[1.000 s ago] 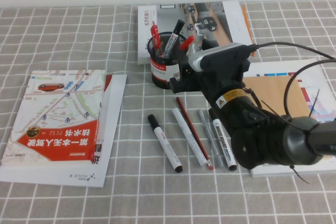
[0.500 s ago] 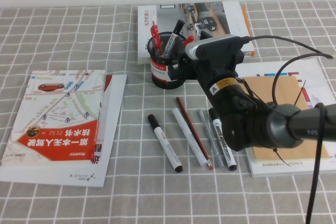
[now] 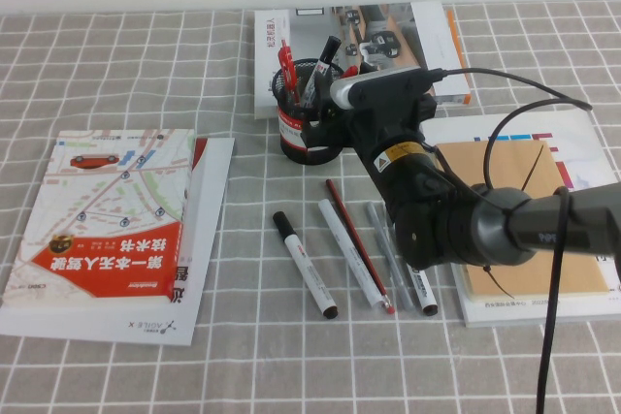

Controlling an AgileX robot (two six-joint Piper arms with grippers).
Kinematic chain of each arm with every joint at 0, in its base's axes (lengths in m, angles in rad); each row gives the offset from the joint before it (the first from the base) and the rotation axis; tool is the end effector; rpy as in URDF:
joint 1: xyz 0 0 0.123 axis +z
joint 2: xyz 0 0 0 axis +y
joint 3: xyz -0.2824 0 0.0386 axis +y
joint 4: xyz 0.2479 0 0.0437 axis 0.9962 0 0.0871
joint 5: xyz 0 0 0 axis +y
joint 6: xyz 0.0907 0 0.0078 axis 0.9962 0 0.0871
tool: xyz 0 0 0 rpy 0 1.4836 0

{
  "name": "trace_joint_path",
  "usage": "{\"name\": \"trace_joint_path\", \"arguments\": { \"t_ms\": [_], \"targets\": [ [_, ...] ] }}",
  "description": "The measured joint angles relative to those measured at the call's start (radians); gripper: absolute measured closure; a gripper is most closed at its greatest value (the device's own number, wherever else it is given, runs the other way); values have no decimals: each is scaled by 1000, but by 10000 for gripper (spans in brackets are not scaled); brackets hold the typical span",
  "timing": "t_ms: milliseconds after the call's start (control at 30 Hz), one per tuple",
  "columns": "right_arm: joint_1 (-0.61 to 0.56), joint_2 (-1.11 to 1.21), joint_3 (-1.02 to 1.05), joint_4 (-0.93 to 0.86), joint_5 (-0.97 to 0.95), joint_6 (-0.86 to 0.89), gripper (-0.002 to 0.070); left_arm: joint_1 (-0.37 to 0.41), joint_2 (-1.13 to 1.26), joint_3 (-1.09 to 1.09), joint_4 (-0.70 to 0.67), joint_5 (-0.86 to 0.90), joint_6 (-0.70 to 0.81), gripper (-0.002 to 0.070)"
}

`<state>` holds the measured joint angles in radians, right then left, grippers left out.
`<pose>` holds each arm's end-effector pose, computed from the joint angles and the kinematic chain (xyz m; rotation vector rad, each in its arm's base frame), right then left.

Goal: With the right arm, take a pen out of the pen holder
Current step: 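Take a marker out of the pen holder and lay it on the table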

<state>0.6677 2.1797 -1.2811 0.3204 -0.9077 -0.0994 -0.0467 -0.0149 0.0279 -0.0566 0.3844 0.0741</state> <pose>0.3828 0.2731 0.1719 -0.2242 1.5007 0.4303 0.0520 -0.0044 0.1700 0.0788 1.8789 -0.0372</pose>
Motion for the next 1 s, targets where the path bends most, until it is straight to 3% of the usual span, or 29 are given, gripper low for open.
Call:
{"name": "trace_joint_path", "arguments": {
  "t_ms": [300, 600, 1000],
  "targets": [
    [0, 0, -5, 7, 2, 2, 261, 0, 0, 0, 0, 0, 0, 678],
    [-4, 0, -5, 7, 4, 2, 353, 0, 0, 0, 0, 0, 0, 678],
    [-10, 0, -5, -2, -5, 2, 391, 0, 0, 0, 0, 0, 0, 678]
  ]
}}
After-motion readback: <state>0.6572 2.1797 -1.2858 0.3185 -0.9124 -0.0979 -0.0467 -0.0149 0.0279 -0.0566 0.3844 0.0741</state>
